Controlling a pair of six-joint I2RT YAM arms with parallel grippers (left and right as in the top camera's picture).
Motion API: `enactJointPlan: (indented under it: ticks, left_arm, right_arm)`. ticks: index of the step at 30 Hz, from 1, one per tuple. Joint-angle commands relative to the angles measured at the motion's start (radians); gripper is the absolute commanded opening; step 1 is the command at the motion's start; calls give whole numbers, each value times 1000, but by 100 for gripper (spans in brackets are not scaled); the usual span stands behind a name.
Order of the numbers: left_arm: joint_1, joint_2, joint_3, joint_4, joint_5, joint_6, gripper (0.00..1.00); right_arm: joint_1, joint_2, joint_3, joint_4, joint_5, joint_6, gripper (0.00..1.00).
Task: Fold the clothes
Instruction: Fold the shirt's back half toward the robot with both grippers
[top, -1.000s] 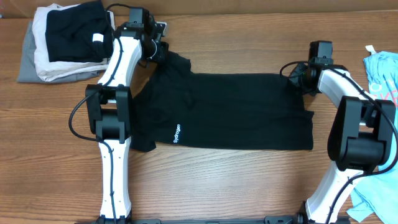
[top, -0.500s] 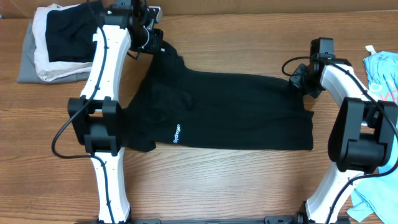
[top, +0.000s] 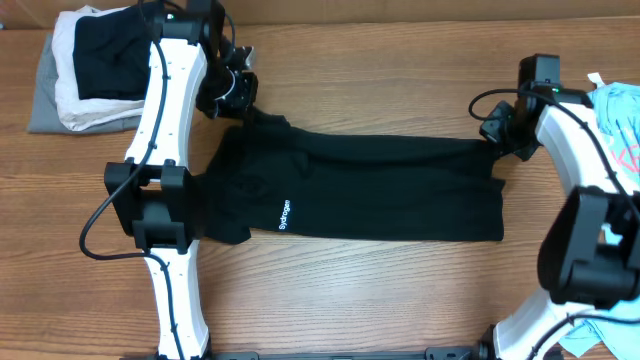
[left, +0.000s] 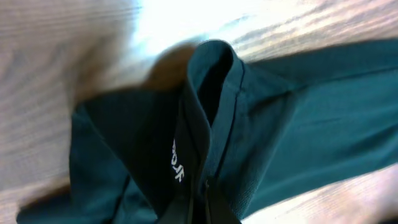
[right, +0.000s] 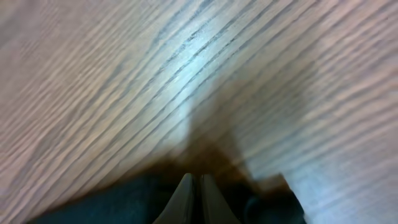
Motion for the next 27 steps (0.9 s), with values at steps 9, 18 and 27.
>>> enactJointPlan:
  ticks: [9,18,27]
  left_arm:
    - [0,-12,9,-163,-140,-50,4]
    - [-5,-27,-44,-163,-166,-81,4]
    - [-18,-128,-330,-146,-163,-77,4]
  right_arm:
    - [-8,-85,33,-172,50,4,4]
    - [-89,-85,33,-338,156,3,4]
    - [-103,-85,-5,-412,50,-52,4]
